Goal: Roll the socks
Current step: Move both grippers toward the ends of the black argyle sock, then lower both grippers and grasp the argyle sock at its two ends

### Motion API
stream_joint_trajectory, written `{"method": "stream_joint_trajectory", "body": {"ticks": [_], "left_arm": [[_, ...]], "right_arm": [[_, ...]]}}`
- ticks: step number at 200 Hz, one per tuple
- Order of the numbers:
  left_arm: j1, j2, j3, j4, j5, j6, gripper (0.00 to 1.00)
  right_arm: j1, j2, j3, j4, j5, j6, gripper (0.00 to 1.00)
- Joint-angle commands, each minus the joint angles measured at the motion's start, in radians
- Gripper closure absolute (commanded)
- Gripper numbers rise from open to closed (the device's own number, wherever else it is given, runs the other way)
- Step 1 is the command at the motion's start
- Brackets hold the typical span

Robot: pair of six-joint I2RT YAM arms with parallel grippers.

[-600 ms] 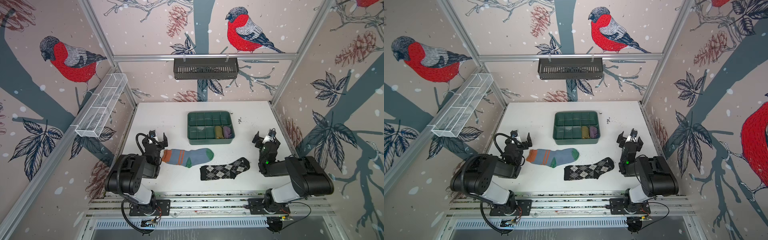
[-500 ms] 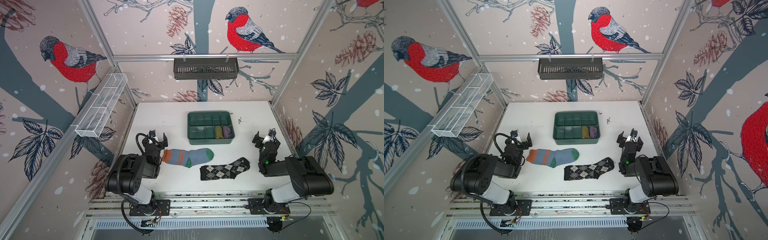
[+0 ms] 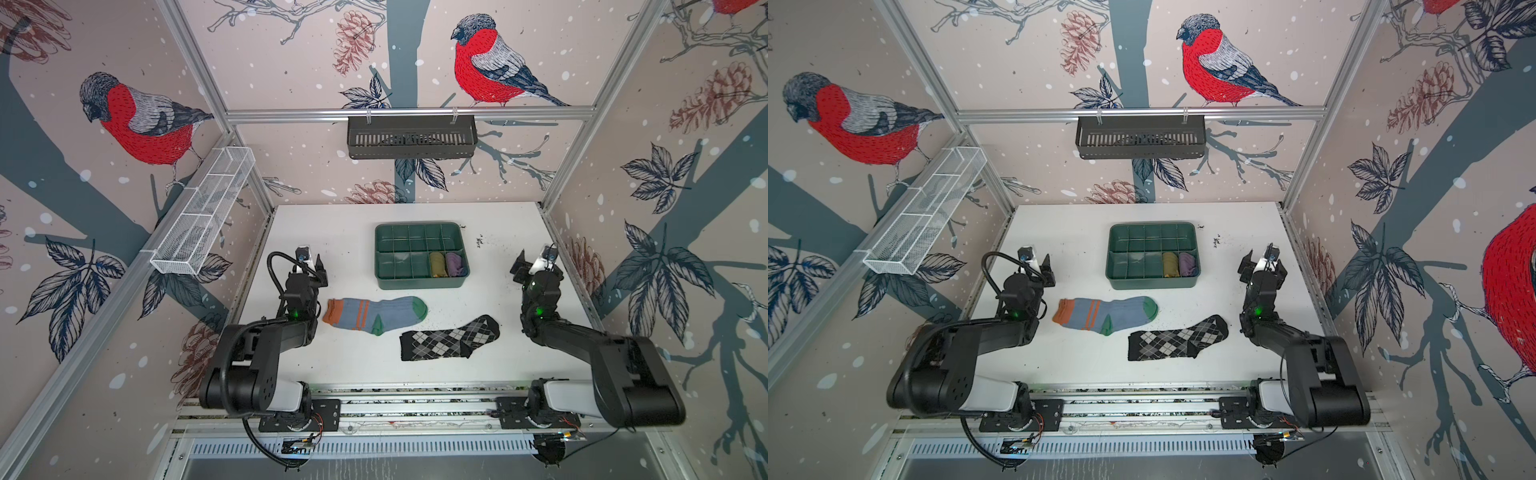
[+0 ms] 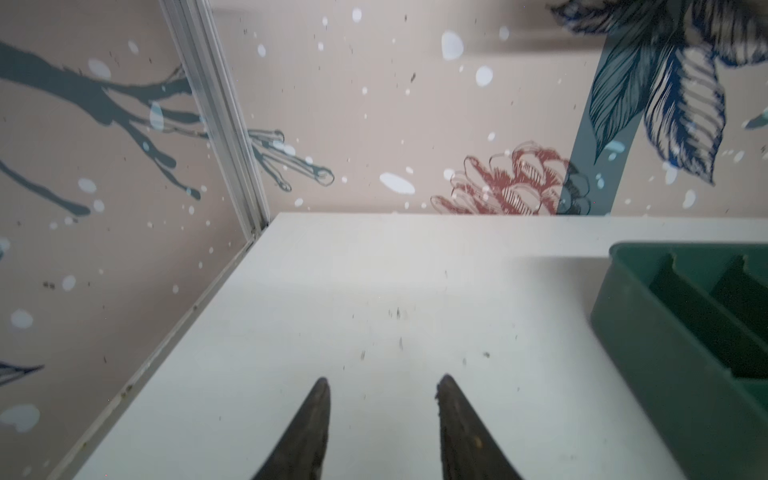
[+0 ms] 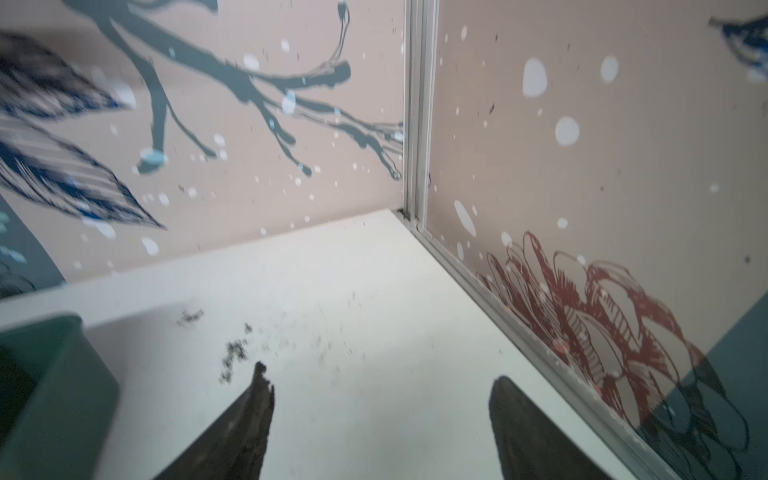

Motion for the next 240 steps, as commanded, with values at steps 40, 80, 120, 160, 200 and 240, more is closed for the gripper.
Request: {"method": "stream_joint_trajectory", "body": {"ticks": [40,80,120,160,200,240], "left_arm": [[-0.220,-0.291,0.268,-0.781,0.155,-0.308,0.65],[-0.493,-0.360,0.287,-1.075,0.192,-0.422,0.67],[-0.733,-0.356,0.247,-1.237,0.116,-0.598,0.60],[-0.861,-0.321,0.139,-1.212,0.137,-0.743,0.60],[-0.912,-0.274,0.090,-1.162,0.194,-0.814,0.57],[-0.951,-0.193,0.088,-1.108,0.247,-0.844,0.57]], "right_arm": [[0.012,-0.303,0.261,-0.938,-0.359,0.224,0.15],[0.159,-0.480,0.232,-1.191,-0.484,0.288,0.09],[0.437,-0.549,0.233,-1.305,-0.372,0.392,0.09],[0.680,-0.443,0.200,-1.328,-0.239,0.475,0.11],[0.737,-0.392,0.165,-1.302,-0.224,0.508,0.11],[0.774,-0.362,0.133,-1.266,-0.248,0.531,0.11]]}}
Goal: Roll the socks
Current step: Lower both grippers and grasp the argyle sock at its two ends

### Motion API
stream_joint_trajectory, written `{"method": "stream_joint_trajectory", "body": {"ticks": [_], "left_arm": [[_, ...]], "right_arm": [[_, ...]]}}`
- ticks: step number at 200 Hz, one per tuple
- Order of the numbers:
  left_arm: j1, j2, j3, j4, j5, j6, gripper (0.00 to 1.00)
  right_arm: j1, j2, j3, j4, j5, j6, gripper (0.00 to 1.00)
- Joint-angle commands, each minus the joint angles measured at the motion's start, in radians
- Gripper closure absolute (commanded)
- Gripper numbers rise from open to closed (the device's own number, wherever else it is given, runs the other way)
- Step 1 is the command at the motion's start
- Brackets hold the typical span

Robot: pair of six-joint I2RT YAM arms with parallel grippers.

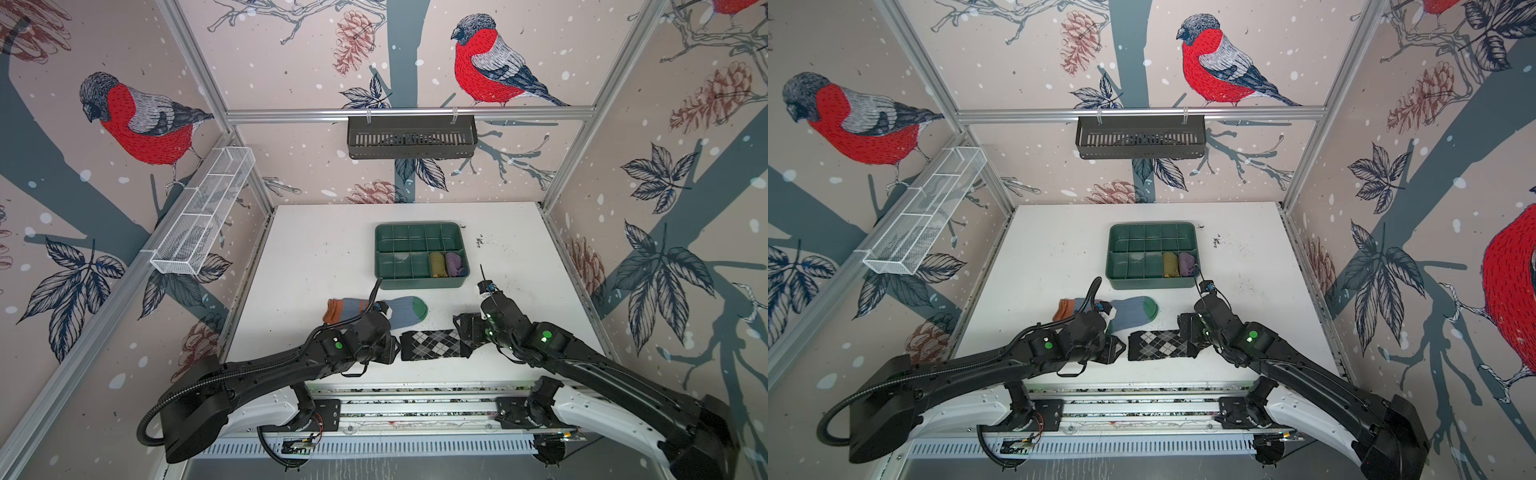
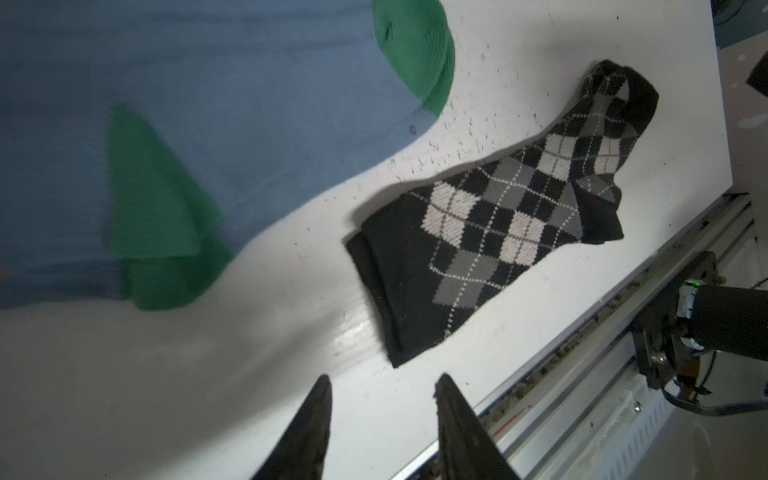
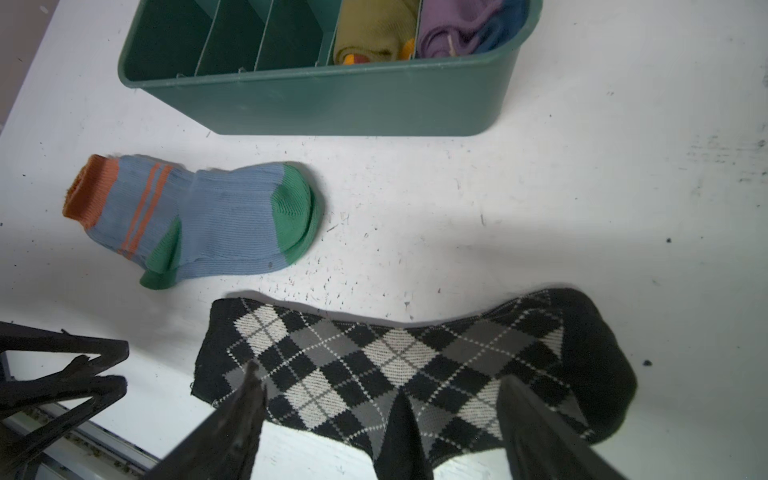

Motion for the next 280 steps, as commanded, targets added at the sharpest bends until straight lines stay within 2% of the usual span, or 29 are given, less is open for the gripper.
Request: {"method": "stream_joint_trajectory", "body": {"ticks": [1,69,121,152,181,207,258,280], "left_arm": [[-0.019,0.044,-0.002,0.060,0.036,-0.047,0.57],[-0.030,0.209,0.044,0.114,0.094,-0.038,0.58],[-0.030,0.241,0.061,0.102,0.077,-0.030,0.58],[-0.027,0.258,0.052,0.113,0.070,-0.043,0.58],[-0.020,0.282,0.046,0.144,0.081,-0.041,0.63],[-0.009,0.291,0.041,0.179,0.113,-0.034,0.71],[0.005,0.267,0.048,0.156,0.126,-0.002,0.79],[0.012,0.255,0.048,0.157,0.131,0.010,0.83]], "right_arm": [[0.019,0.017,-0.014,0.038,0.005,0.035,0.11],[0.029,0.047,-0.038,0.058,0.009,0.048,0.16],[0.031,0.057,-0.044,0.067,0.005,0.044,0.16],[0.031,0.084,-0.049,0.079,-0.013,0.042,0.19],[0.030,0.101,-0.043,0.089,-0.018,0.039,0.22],[0.032,0.116,-0.032,0.096,-0.028,0.036,0.33],[0.035,0.179,-0.032,0.123,-0.054,0.040,0.67],[0.037,0.211,-0.038,0.149,-0.083,0.043,0.72]]}}
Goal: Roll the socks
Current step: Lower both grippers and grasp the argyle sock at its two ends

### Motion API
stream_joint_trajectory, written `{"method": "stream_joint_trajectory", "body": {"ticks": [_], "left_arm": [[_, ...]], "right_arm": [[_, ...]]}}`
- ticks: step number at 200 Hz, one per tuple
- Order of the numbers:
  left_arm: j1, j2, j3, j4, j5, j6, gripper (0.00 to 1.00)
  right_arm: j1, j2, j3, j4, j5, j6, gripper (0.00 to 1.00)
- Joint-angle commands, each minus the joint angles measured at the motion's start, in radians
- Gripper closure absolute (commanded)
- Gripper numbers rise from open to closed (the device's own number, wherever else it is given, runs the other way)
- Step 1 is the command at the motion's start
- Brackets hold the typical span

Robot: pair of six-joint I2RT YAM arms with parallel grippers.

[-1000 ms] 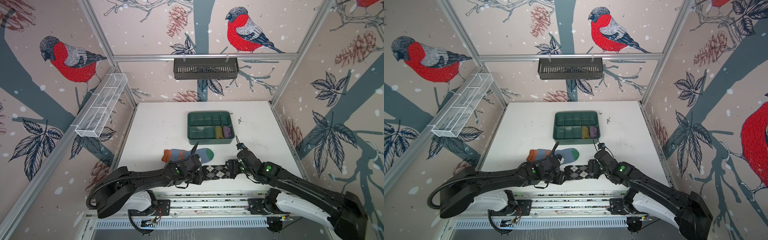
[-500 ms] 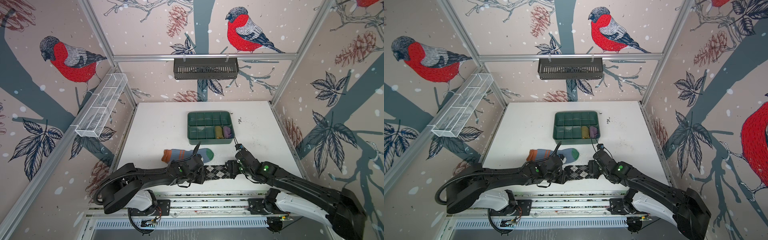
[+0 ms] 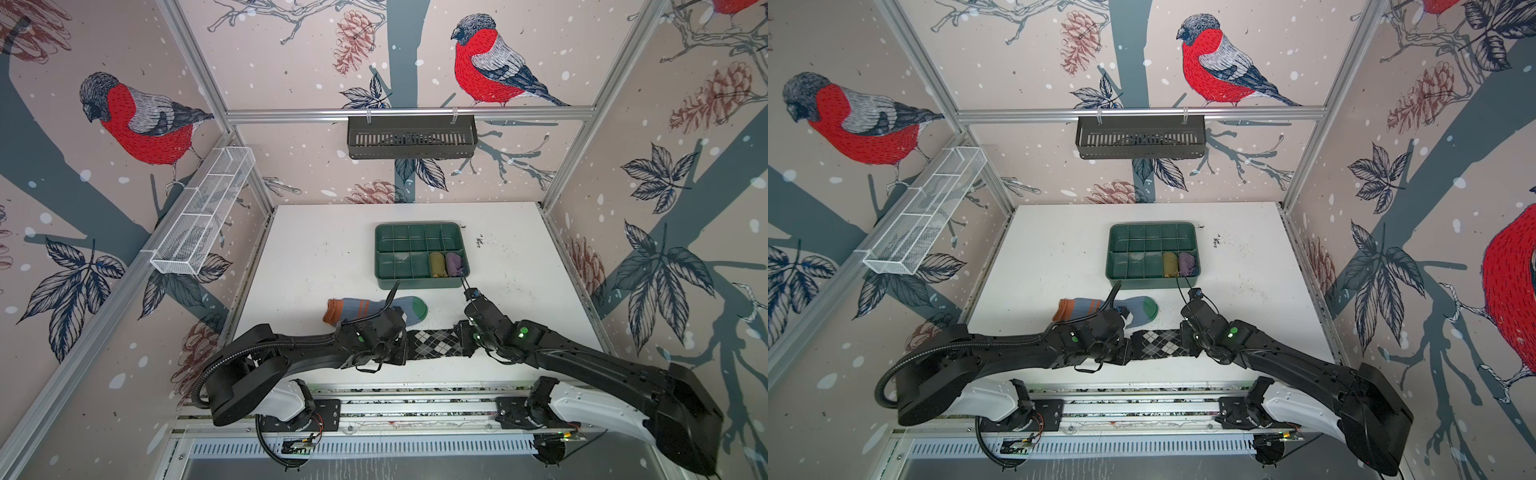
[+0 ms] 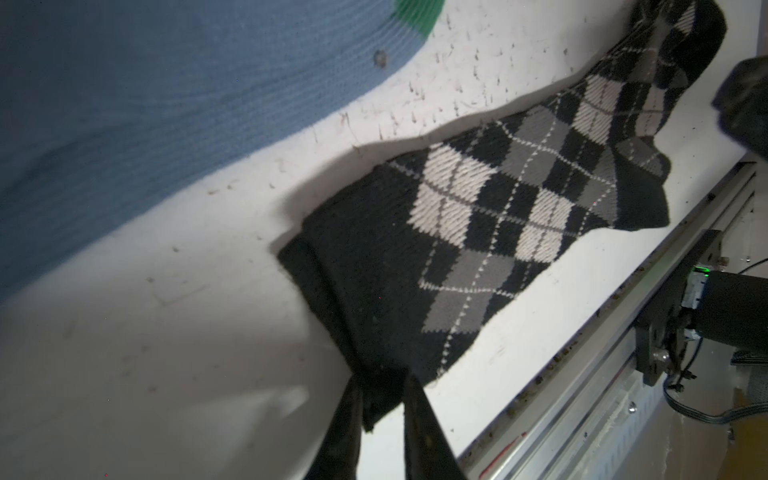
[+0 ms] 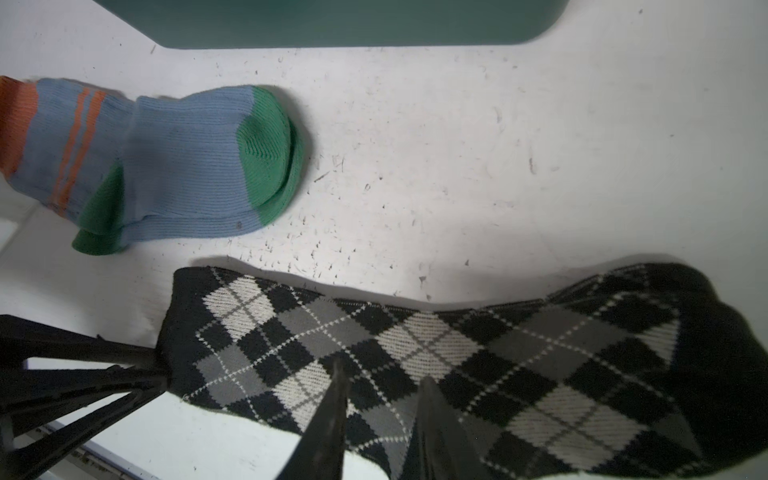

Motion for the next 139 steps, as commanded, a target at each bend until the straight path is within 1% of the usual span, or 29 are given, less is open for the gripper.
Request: {"method": "stream_joint_trajectory", "body": {"ticks": [1,57,64,69,97,110,139], "left_arm": [[0.008,-0.013,0.002,-0.006,0.002,0.029,0.83],[0.013,-0.025,0.013,0.015,0.028,0.052,0.89],[0.014,-0.023,0.014,0.019,0.030,0.055,0.91],[0.014,-0.022,0.014,0.022,0.032,0.056,0.94],[0.015,-0.013,0.015,0.035,0.039,0.058,0.96],[0.016,-0.013,0.017,0.036,0.042,0.059,0.99],[0.017,-0.030,0.017,0.027,0.036,0.061,1.00]], "right_arm": [[0.002,0.026,-0.003,0.047,-0.040,0.013,0.72],[0.002,0.066,-0.031,0.096,-0.069,0.021,0.74],[0.003,0.070,-0.034,0.100,-0.070,0.023,0.75],[0.003,0.073,-0.036,0.104,-0.073,0.024,0.75],[0.003,0.086,-0.045,0.117,-0.075,0.027,0.76],[0.002,0.088,-0.048,0.121,-0.075,0.027,0.78],[0.003,0.103,-0.053,0.133,-0.092,0.027,0.83]]}}
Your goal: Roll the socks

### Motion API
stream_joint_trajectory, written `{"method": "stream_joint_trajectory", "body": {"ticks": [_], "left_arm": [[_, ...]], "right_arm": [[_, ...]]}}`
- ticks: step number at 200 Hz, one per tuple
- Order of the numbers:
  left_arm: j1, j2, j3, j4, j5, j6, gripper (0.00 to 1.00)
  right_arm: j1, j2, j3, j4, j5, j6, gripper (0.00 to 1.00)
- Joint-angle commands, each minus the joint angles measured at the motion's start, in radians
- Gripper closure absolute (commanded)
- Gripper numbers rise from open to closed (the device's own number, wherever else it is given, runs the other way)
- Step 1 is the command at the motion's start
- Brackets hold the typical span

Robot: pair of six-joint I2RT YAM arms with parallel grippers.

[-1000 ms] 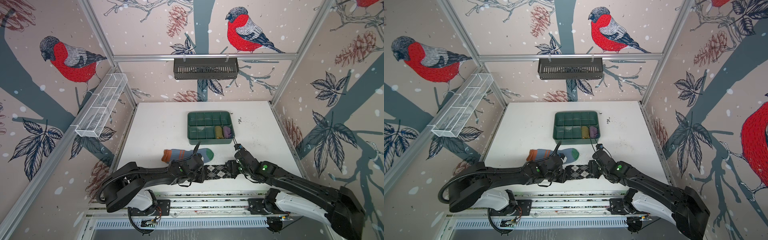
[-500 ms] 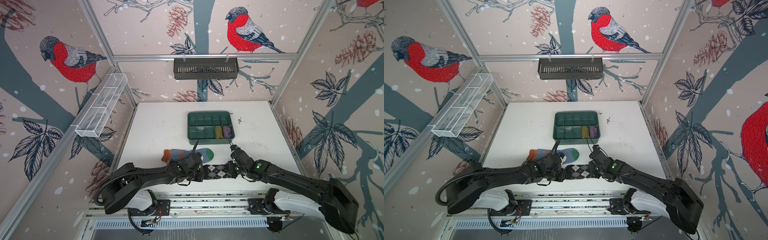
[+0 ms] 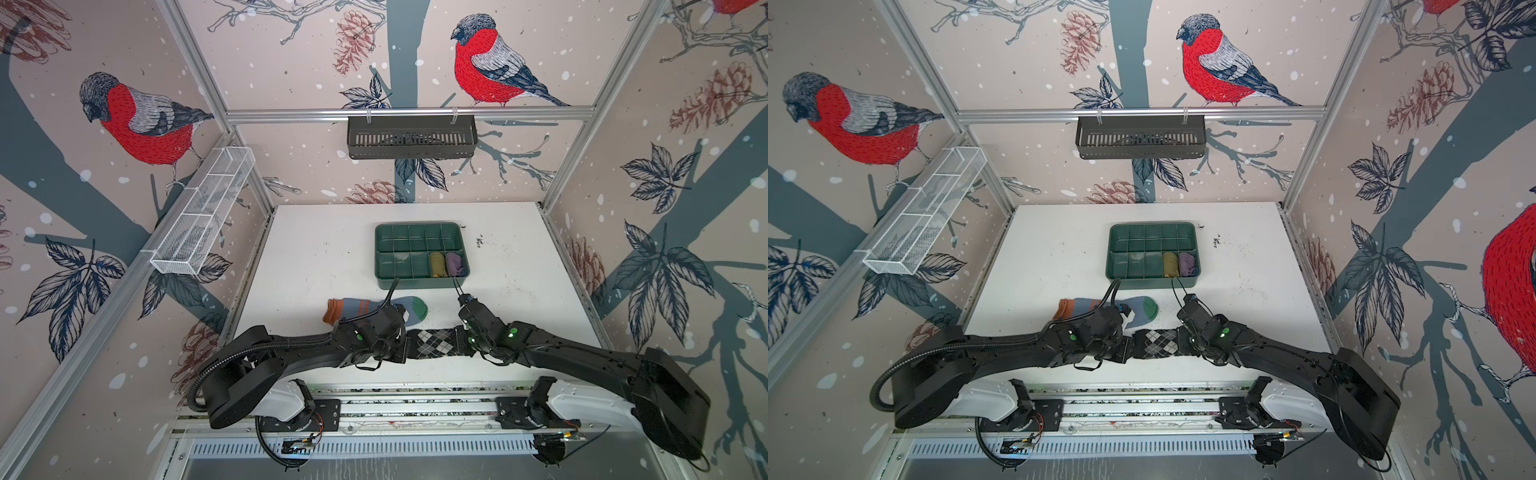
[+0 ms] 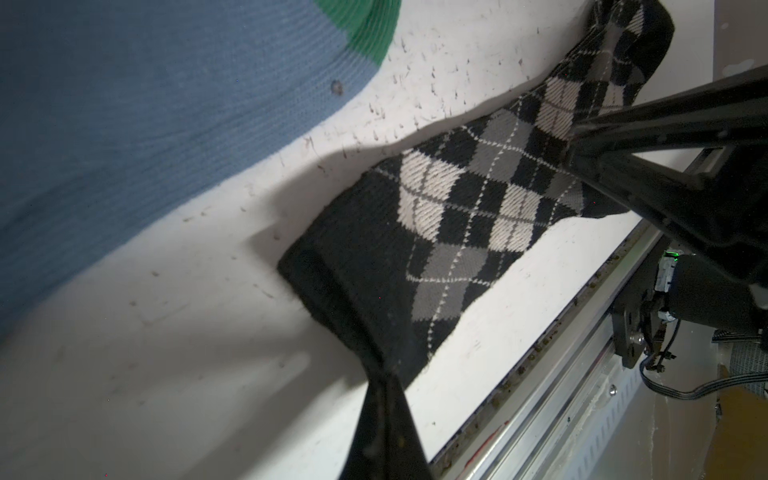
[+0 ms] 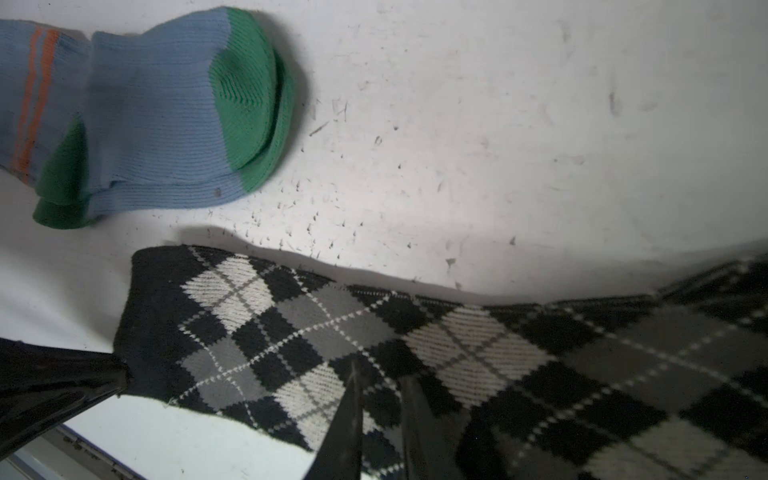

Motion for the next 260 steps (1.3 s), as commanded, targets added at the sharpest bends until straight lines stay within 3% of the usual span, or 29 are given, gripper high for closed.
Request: {"method": "stream_joint_trajectory", "body": {"ticks": [1,87,164,260], "left_arm": [[0.003,-0.016,0.007,0.020,0.003,0.010,1.00],[0.025,-0.094,0.049,-0.089,-0.011,0.052,1.00],[0.005,-0.036,0.175,-0.224,0.018,0.150,1.00],[-0.066,0.139,0.368,-0.278,0.087,0.247,1.00]], "right_arm": [[0.000,0.009,-0.006,0.025,-0.017,0.005,0.83],[0.010,0.064,-0.024,0.116,-0.083,0.023,0.87],[0.056,0.172,-0.002,0.217,-0.123,0.046,0.90],[0.012,0.046,-0.054,0.231,-0.126,0.077,0.84]]}}
